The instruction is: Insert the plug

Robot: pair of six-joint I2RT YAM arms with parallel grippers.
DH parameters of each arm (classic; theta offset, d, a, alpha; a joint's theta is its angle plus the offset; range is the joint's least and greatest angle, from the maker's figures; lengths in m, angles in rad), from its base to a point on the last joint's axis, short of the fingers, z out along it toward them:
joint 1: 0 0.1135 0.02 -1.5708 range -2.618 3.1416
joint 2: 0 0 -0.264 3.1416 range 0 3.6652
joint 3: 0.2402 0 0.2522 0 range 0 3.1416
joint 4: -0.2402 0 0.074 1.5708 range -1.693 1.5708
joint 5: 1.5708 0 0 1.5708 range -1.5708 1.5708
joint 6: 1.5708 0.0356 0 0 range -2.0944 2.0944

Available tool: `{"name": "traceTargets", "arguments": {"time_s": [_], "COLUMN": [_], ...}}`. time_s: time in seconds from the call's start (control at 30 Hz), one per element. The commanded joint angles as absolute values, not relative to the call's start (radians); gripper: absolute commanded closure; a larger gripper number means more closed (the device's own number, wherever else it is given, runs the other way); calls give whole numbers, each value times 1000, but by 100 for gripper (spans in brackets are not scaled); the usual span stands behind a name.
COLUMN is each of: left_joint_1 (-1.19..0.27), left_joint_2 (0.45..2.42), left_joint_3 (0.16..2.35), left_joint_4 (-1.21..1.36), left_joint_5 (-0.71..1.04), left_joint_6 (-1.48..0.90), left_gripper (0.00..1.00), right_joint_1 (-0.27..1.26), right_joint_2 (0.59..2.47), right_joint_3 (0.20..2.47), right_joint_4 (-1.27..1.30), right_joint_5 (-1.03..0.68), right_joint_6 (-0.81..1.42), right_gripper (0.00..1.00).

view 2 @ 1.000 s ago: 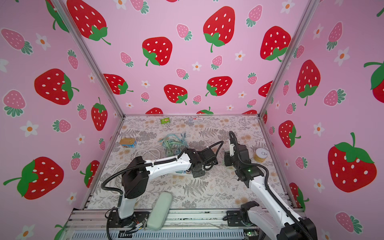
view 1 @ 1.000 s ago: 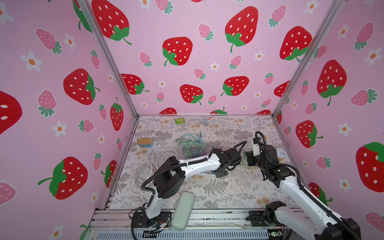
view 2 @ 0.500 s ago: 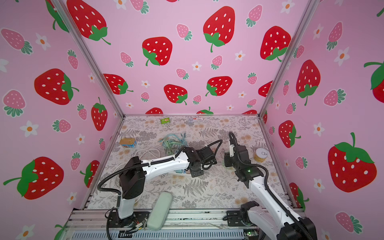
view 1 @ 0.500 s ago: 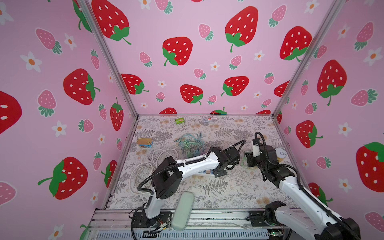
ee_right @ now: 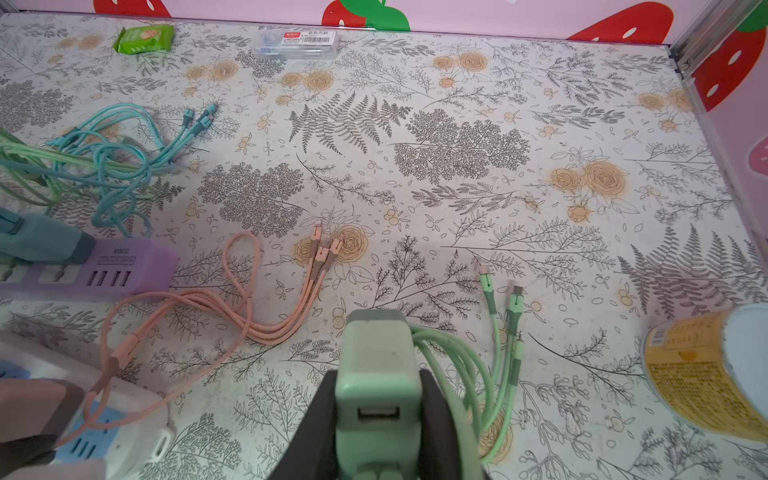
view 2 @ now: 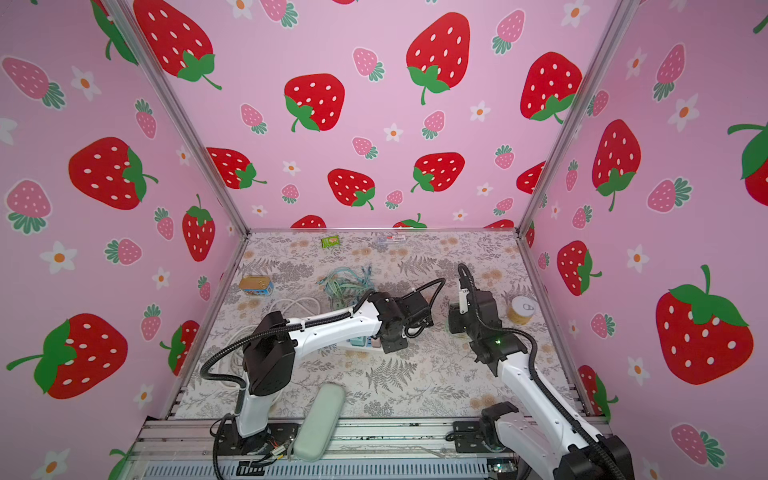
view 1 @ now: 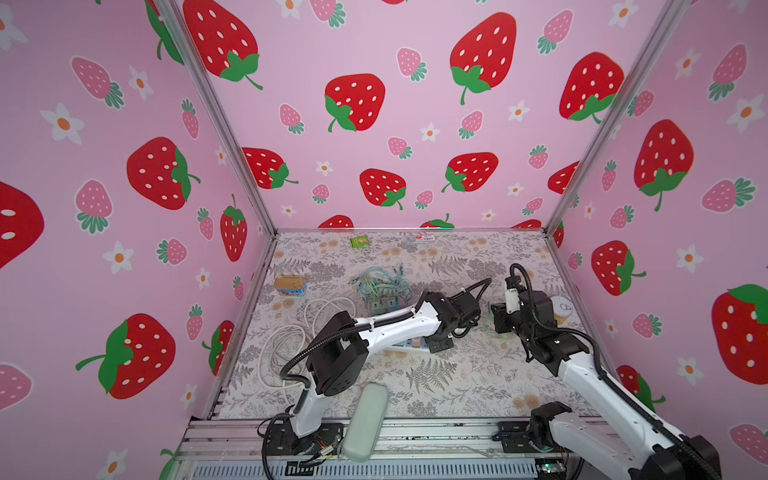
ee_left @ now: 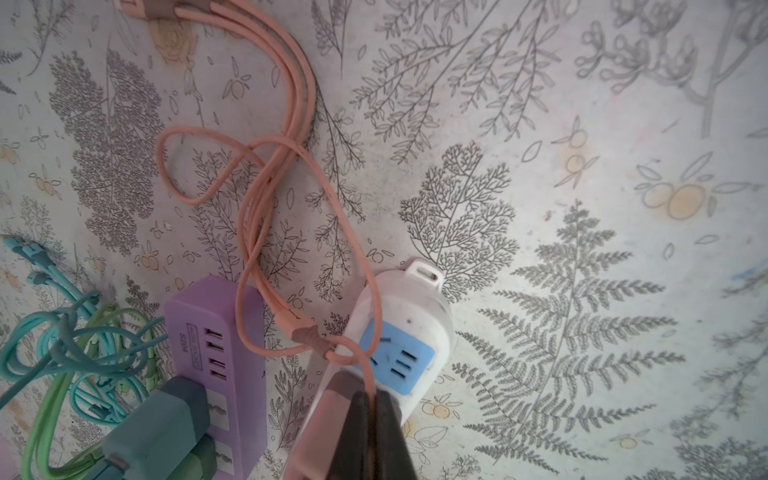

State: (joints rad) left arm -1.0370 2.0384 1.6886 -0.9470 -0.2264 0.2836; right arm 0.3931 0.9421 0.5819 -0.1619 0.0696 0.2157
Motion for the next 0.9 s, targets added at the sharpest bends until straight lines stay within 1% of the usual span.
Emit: {"name": "traceTargets", "arguments": {"time_s": [0.0, 0.2, 0.6, 0.8, 0.87], "left_joint_1": [-1005, -941, -780, -710, -686], "left_joint_2": [2011, 1941, 1782, 1708, 1682], "left_joint_3": [1729, 1731, 1647, 1548, 1508], "left_joint_4": [-963, -911, -754, -646, -602], "left_joint_5": [-223, -155, 85, 131, 174], "left_joint_6": [267, 194, -38, -170, -219], "left_gripper": [100, 100, 100, 100, 100], "right_joint_1": [387, 387, 397, 470, 505], "right_joint_2": [930, 938, 999, 1051, 1075], "right_joint_3": [581, 584, 595, 642, 659], "right_joint_4": [-141, -138, -121, -152, -153], "right_joint_5": [74, 65, -85, -94, -107], "right_joint_6": [227, 216, 167, 111, 75], "right_gripper": [85, 85, 85, 85, 85]}}
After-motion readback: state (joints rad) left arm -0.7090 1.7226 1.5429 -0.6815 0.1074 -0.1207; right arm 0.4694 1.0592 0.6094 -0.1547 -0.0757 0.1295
